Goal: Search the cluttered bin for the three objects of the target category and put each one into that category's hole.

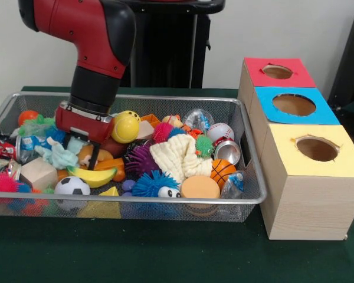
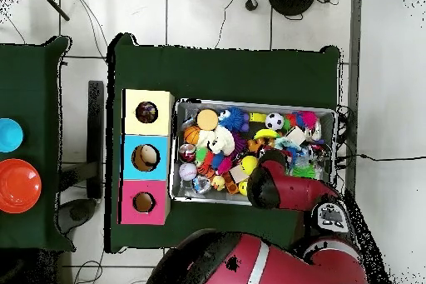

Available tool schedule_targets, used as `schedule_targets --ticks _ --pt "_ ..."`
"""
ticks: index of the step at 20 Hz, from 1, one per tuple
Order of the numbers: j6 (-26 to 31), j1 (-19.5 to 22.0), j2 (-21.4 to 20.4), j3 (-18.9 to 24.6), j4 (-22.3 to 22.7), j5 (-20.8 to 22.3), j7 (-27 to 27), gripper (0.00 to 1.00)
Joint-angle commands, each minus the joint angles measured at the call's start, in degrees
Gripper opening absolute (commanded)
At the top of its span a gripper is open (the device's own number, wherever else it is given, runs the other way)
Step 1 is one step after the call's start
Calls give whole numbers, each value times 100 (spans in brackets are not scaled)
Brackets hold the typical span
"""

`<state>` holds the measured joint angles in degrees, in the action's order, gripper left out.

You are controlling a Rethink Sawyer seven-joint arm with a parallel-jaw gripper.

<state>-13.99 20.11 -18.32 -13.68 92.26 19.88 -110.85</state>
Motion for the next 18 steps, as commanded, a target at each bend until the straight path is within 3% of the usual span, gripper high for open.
schedule_targets --ticks 1,8,18 --pt "2359 442 733 467 550 280 243 100" --pt "3107 515 306 591 984 179 305 100" --pt "3503 517 -20 748 1330 132 129 100"
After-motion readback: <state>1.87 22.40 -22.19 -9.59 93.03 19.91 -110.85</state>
